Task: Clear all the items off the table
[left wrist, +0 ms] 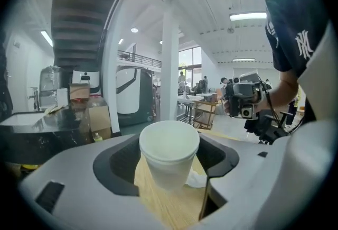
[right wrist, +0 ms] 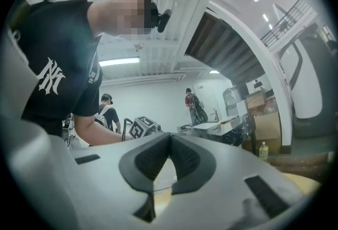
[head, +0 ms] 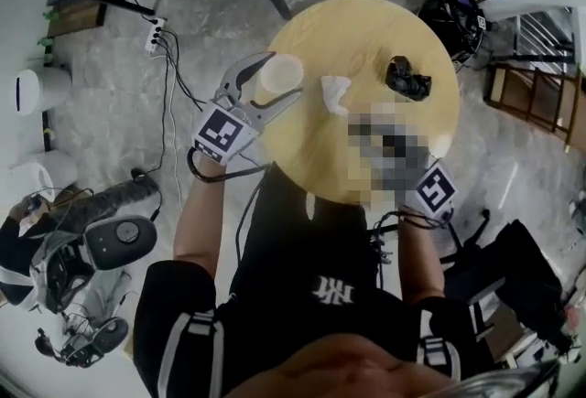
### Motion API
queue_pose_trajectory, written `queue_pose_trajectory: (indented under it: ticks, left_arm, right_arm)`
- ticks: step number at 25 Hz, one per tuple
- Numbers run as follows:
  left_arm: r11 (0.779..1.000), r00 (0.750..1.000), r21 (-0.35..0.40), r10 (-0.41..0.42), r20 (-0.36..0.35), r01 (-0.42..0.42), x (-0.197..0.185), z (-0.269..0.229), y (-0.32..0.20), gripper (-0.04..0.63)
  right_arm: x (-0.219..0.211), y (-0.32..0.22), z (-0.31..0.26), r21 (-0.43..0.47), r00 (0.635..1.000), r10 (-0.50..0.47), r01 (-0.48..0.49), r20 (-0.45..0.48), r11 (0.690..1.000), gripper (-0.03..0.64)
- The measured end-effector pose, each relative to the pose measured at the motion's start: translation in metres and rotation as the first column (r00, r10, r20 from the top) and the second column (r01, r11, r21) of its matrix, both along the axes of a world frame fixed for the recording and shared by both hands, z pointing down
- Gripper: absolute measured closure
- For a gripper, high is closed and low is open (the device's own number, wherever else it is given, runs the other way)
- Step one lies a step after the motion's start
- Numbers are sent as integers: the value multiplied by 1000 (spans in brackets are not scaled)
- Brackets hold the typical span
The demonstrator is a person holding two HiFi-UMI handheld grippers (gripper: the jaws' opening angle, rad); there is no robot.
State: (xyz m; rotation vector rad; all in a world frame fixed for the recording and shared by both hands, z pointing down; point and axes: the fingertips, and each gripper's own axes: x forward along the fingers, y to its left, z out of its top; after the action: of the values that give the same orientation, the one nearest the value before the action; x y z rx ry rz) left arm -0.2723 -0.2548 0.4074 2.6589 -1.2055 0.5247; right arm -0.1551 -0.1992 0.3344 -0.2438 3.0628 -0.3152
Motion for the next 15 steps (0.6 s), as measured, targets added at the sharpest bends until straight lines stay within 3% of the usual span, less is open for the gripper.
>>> queue_pose_trajectory:
  ticks: [7,12,15]
  left_arm:
    - [999,999,9,32,-11,-32,-68,-78,-30,261]
    - [998,997,52,39,-72,-36,-141,-109,-80,264]
    - [995,995,69,72,-73,-67,-186,-117,-122,264]
  right_arm:
    - [-50,-44,-55,37,998,59,-60,34,998,614]
    - [-109,-67,-67,28,995,92,-93,27,995,614]
    - [-151,-85,-67,9,990,137,-137,25,990,614]
